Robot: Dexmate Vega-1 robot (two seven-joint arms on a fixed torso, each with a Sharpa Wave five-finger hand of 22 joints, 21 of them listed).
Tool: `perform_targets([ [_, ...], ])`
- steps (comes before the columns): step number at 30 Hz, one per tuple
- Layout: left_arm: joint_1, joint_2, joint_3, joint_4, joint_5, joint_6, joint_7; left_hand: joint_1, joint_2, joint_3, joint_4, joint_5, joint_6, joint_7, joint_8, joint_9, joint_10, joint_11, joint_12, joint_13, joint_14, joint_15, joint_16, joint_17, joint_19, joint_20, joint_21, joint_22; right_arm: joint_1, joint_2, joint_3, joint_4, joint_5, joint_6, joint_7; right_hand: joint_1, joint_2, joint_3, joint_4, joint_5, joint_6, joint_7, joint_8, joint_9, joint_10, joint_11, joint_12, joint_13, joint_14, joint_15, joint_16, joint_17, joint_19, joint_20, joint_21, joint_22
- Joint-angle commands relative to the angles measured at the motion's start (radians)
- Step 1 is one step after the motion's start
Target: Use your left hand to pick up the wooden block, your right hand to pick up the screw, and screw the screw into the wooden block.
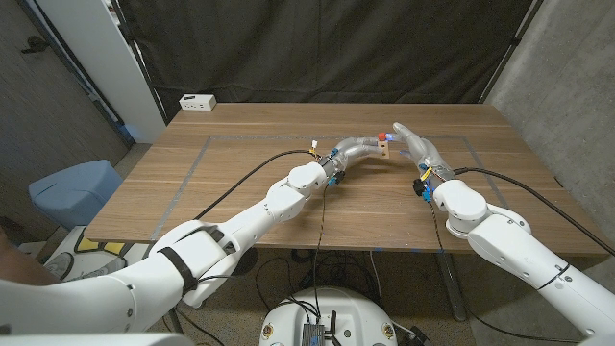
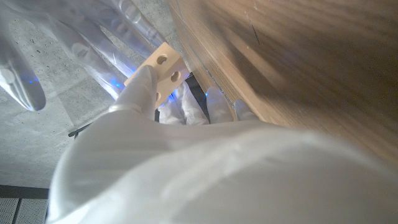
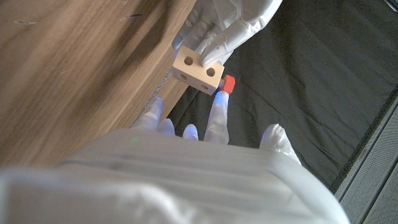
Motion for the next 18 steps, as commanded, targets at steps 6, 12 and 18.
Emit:
perform_targets([
  [6,-0.015,-0.016,0.001,0.037,-0.001,-0.011,-0.009,-0.061,0.069,0.091,0.088,0.005,0.086,0.075,0.011,0.006,0.005,-0.001,0.007,0.005,0.005,0.006,0.006,0.002,0.005,-0.001,0.003,0.006,-0.008,-0.011,0.007,-0.007,0.005,-0.009,0.008,0.007,0.001,0.009,-0.002,0.003,0.02,-0.002,0.009,0.004,0.01,-0.002,0.008,-0.001,0.007,-0.007,0.01,0.001,0.005,0.003,0.003,0.005],
  [12,-0.027,-0.03,0.002,0.07,-0.003,-0.022,-0.016,-0.061,0.069,0.091,0.088,0.005,0.086,0.074,0.011,0.006,0.005,-0.001,0.007,0.004,0.004,0.006,0.006,0.002,0.005,-0.001,0.003,0.006,-0.004,-0.014,0.007,-0.007,0.007,-0.012,0.013,0.008,0.001,0.01,-0.002,0.003,0.027,-0.002,0.01,0.004,0.015,-0.006,0.008,-0.001,0.009,-0.007,0.01,0.001,0.005,0.004,0.003,0.005],
  [18,-0.042,-0.044,0.001,0.107,-0.005,-0.029,-0.024,-0.062,0.069,0.091,0.088,0.004,0.086,0.074,0.011,0.006,0.007,-0.001,0.008,0.004,0.005,0.006,0.007,0.002,0.005,-0.002,0.003,0.006,0.006,-0.017,0.002,0.001,0.009,-0.008,0.03,0.008,0.002,0.011,-0.003,0.003,0.036,-0.001,0.011,0.004,0.019,-0.006,0.008,-0.001,0.01,-0.008,0.009,0.001,0.005,0.004,0.002,0.005],
])
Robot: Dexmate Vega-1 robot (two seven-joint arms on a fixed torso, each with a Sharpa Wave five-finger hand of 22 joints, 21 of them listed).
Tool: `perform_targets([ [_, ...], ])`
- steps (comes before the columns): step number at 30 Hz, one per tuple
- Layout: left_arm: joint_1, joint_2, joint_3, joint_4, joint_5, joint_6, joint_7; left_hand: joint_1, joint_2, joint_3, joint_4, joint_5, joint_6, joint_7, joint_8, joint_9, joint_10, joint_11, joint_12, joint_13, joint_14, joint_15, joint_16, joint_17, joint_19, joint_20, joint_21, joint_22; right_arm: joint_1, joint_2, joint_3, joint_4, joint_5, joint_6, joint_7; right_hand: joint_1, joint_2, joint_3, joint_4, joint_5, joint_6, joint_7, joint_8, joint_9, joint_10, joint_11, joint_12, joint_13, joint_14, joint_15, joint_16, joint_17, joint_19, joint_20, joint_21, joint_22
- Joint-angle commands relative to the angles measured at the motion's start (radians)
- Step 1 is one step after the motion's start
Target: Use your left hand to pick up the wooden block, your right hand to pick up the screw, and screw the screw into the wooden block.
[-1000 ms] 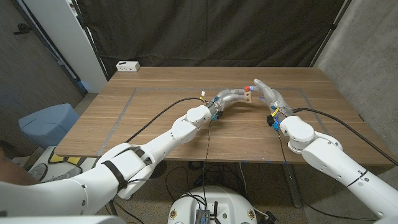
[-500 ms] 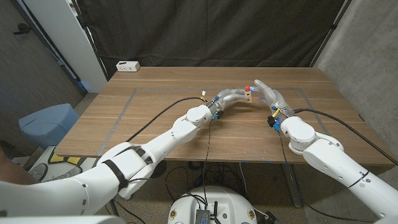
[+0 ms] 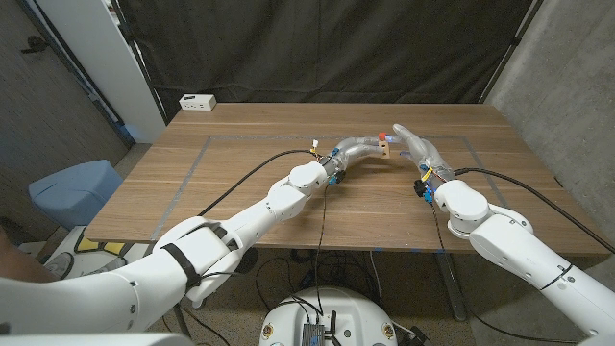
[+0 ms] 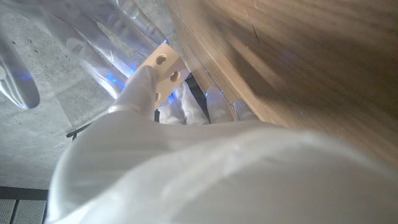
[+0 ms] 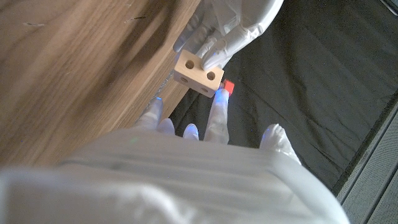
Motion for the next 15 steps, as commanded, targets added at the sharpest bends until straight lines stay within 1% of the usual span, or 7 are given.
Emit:
perform_targets([
  [1,-0.024,-0.024,0.0,0.06,-0.005,-0.017,-0.015,-0.057,0.074,0.091,0.089,0.005,0.085,0.073,0.011,0.006,0.007,-0.001,0.004,0.004,0.005,0.006,0.007,0.002,0.005,-0.001,0.003,0.006,0.013,-0.007,-0.005,0.009,0.005,0.003,0.023,0.008,0.002,0.007,0.002,0.003,0.016,-0.002,0.004,0.003,0.011,-0.003,0.009,-0.001,0.004,-0.003,0.005,0.001,0.005,0.004,0.002,0.005],
  [9,-0.039,-0.041,-0.003,0.104,-0.009,-0.033,-0.025,-0.058,0.074,0.091,0.089,0.005,0.086,0.076,0.011,0.006,0.008,0.001,0.004,0.004,0.005,0.007,0.007,0.002,0.005,-0.001,0.003,0.006,0.027,-0.008,-0.012,0.022,0.01,0.012,0.043,0.007,0.002,0.007,0.003,0.003,0.022,-0.002,0.002,0.003,0.011,-0.008,0.006,-0.001,0.002,-0.002,0.004,0.001,0.005,0.004,0.001,0.005],
  [15,-0.043,-0.044,-0.005,0.114,-0.009,-0.038,-0.026,-0.058,0.074,0.091,0.089,0.005,0.084,0.077,0.01,0.006,0.007,0.001,0.004,0.004,0.005,0.008,0.007,0.002,0.005,-0.001,0.003,0.006,0.026,-0.003,-0.01,0.022,0.011,0.011,0.033,0.007,0.003,0.008,0.002,0.002,0.026,-0.004,0.001,0.002,0.018,-0.008,0.007,-0.001,0.005,-0.004,0.004,0.001,0.005,0.003,0.001,0.005],
])
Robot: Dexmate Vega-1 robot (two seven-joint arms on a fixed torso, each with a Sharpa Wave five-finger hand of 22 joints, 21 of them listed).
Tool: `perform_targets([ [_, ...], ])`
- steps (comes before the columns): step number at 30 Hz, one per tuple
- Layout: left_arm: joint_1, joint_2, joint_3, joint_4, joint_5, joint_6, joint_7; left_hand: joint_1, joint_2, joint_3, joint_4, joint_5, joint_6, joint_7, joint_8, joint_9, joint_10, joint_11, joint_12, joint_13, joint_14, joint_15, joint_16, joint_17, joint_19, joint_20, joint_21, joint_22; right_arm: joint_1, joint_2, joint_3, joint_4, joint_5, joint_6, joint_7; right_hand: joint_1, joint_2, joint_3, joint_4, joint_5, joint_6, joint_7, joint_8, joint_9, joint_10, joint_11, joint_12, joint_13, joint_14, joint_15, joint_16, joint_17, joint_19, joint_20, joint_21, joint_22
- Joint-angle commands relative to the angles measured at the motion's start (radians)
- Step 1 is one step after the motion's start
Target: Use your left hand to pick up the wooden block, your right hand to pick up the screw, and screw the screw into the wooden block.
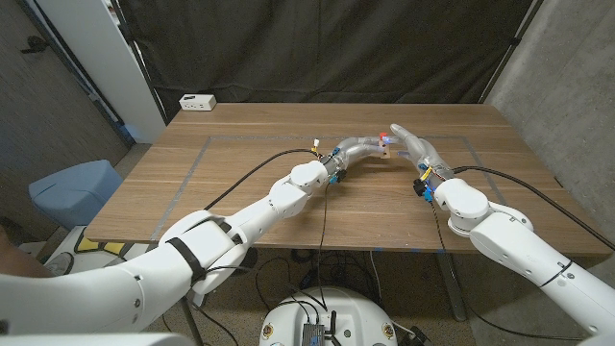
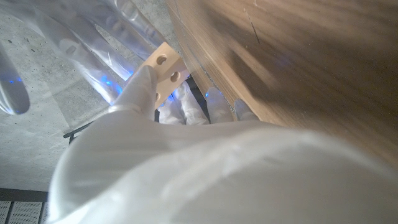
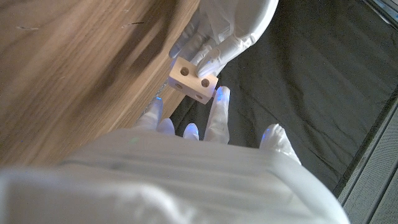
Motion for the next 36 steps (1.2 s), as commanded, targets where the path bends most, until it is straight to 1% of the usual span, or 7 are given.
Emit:
perform_targets([
  [1,-0.018,-0.018,-0.004,0.05,-0.002,-0.015,-0.008,-0.058,0.074,0.092,0.088,0.007,0.086,0.077,0.011,0.005,0.009,-0.001,0.005,0.005,0.005,0.008,0.007,0.002,0.005,-0.001,0.003,0.006,0.007,0.005,-0.002,0.009,0.005,0.008,0.003,0.007,0.003,0.008,0.002,0.002,0.01,0.001,0.001,0.003,0.01,-0.005,0.007,-0.001,0.006,-0.005,0.005,0.001,0.006,0.003,0.002,0.005],
  [13,-0.003,0.006,-0.005,0.0,0.002,0.003,0.0,-0.058,0.074,0.092,0.088,0.007,0.086,0.077,0.011,0.005,0.009,-0.002,0.004,0.004,0.005,0.008,0.007,0.002,0.005,0.0,0.003,0.006,-0.01,0.011,0.014,0.0,-0.005,0.015,-0.035,0.01,0.004,0.01,0.001,0.003,0.019,0.003,-0.002,0.003,0.026,0.002,0.01,-0.001,0.021,-0.007,0.008,0.001,0.018,0.0,0.005,0.005],
  [15,0.003,0.012,-0.006,-0.015,0.003,0.01,0.004,-0.058,0.074,0.092,0.088,0.007,0.087,0.076,0.011,0.005,0.01,-0.002,0.004,0.004,0.005,0.007,0.007,0.002,0.006,-0.001,0.003,0.006,-0.015,0.016,0.019,0.005,-0.006,0.03,-0.038,0.013,0.005,0.013,-0.001,0.003,0.022,0.003,-0.004,0.002,0.032,0.006,0.009,-0.001,0.029,-0.008,0.009,0.0,0.035,-0.019,0.01,0.004],
  [17,0.007,0.017,-0.005,-0.027,0.004,0.014,0.007,-0.058,0.074,0.091,0.088,0.007,0.087,0.076,0.011,0.005,0.01,-0.003,0.004,0.004,0.005,0.007,0.007,0.002,0.006,-0.001,0.003,0.006,-0.017,0.016,0.02,0.003,-0.011,0.029,-0.044,0.017,0.002,0.016,-0.004,0.002,0.024,0.004,-0.01,0.002,0.034,0.011,0.005,-0.001,0.048,-0.021,0.013,0.0,0.069,-0.064,0.017,0.004],
  [19,0.011,0.023,-0.005,-0.041,0.005,0.02,0.01,-0.058,0.074,0.091,0.088,0.007,0.086,0.076,0.011,0.005,0.01,-0.002,0.004,0.004,0.005,0.007,0.007,0.002,0.006,0.0,0.003,0.006,-0.019,0.018,0.023,0.004,-0.013,0.032,-0.048,0.018,0.002,0.016,-0.005,0.002,0.024,0.005,-0.011,0.002,0.036,0.012,0.005,-0.001,0.051,-0.024,0.013,0.0,0.075,-0.071,0.018,0.003],
  [27,0.021,0.036,-0.005,-0.073,0.006,0.035,0.017,-0.058,0.074,0.092,0.088,0.007,0.086,0.075,0.011,0.005,0.01,-0.002,0.005,0.004,0.005,0.006,0.007,0.002,0.006,-0.001,0.003,0.006,-0.018,0.021,0.029,0.012,-0.017,0.039,-0.047,0.017,0.0,0.017,-0.005,0.001,-0.01,-0.003,-0.028,0.003,0.029,0.03,-0.002,0.0,0.048,-0.018,0.008,0.001,0.063,-0.051,0.006,0.003],
  [36,0.029,0.046,-0.003,-0.103,0.01,0.047,0.027,-0.059,0.075,0.092,0.088,0.007,0.09,0.077,0.012,0.006,0.009,-0.002,0.004,0.005,0.005,0.008,0.007,0.002,0.006,0.0,0.003,0.006,-0.012,0.024,0.03,0.029,-0.014,0.057,-0.03,0.008,-0.003,0.013,0.0,0.0,-0.064,-0.009,-0.043,0.004,-0.009,0.03,-0.016,0.0,0.027,-0.009,-0.002,0.003,0.042,-0.054,-0.004,0.003],
])
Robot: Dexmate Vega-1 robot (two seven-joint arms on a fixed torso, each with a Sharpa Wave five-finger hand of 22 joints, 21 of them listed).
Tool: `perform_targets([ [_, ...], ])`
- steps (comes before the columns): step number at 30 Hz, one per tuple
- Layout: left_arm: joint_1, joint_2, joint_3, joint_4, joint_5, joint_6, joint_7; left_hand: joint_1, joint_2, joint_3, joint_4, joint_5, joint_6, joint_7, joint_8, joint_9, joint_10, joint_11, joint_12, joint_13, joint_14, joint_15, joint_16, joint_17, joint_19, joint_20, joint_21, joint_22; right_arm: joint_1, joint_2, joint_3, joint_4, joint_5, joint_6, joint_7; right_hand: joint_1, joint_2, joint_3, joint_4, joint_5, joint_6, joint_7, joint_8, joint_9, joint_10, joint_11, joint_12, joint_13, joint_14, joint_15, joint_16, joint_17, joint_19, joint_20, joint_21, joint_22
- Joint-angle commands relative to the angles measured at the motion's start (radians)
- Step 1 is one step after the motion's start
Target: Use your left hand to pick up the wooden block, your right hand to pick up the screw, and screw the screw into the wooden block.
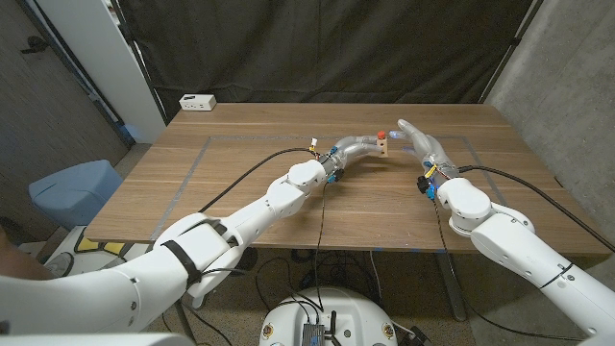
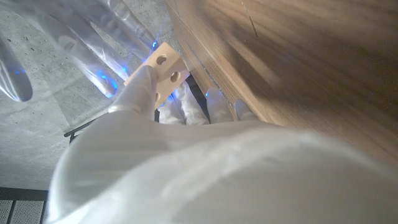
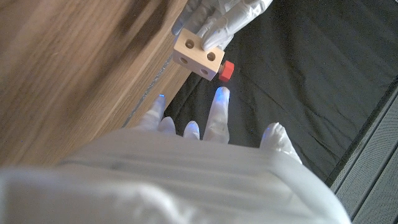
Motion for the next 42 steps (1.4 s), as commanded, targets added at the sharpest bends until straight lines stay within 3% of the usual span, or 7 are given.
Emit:
perform_targets([
  [1,0.014,0.018,0.002,-0.048,0.005,0.019,0.013,-0.06,0.075,0.092,0.089,0.004,0.089,0.076,0.011,0.001,0.007,-0.001,0.005,0.005,0.002,0.004,0.003,0.002,0.006,0.0,0.003,0.006,0.004,0.005,0.005,0.019,0.0,0.023,0.014,-0.007,0.003,0.0,0.005,0.0,-0.029,-0.003,-0.006,0.004,-0.03,0.003,-0.007,0.0,-0.011,0.008,-0.005,0.003,-0.014,-0.002,-0.006,0.003],
  [18,0.024,0.031,0.009,-0.088,0.016,0.037,0.029,-0.06,0.074,0.093,0.088,0.004,0.089,0.076,0.011,0.001,0.009,0.001,0.006,0.005,0.002,0.004,0.003,0.002,0.006,0.0,0.003,0.006,0.005,-0.009,0.015,0.042,0.021,0.044,0.056,-0.035,-0.004,-0.011,0.019,0.0,-0.138,-0.011,-0.014,0.006,-0.097,0.023,-0.014,0.001,-0.058,0.025,-0.013,0.01,-0.065,0.021,-0.014,0.004],
  [28,0.025,0.03,0.013,-0.093,0.019,0.04,0.031,-0.059,0.074,0.092,0.087,0.003,0.089,0.076,0.011,0.001,0.008,-0.001,0.005,0.004,0.002,0.003,0.004,0.002,0.006,-0.001,0.002,0.006,0.028,-0.042,0.013,0.051,0.047,0.032,0.121,-0.059,-0.01,-0.018,0.028,0.003,-0.245,-0.023,-0.014,0.007,-0.18,0.048,-0.018,0.001,-0.113,0.034,-0.018,0.012,-0.112,0.035,-0.014,0.005],
  [42,0.033,0.035,0.015,-0.112,0.02,0.046,0.035,-0.059,0.075,0.093,0.087,0.003,0.086,0.076,0.01,0.001,0.009,0.0,0.005,0.004,0.001,0.003,0.004,0.002,0.006,0.0,0.002,0.006,0.046,-0.07,0.003,0.05,0.058,0.025,0.163,-0.077,-0.011,-0.023,0.037,0.005,-0.279,-0.031,-0.008,0.007,-0.216,0.05,-0.015,0.002,-0.142,0.036,-0.018,0.014,-0.14,0.043,-0.015,0.006],
])
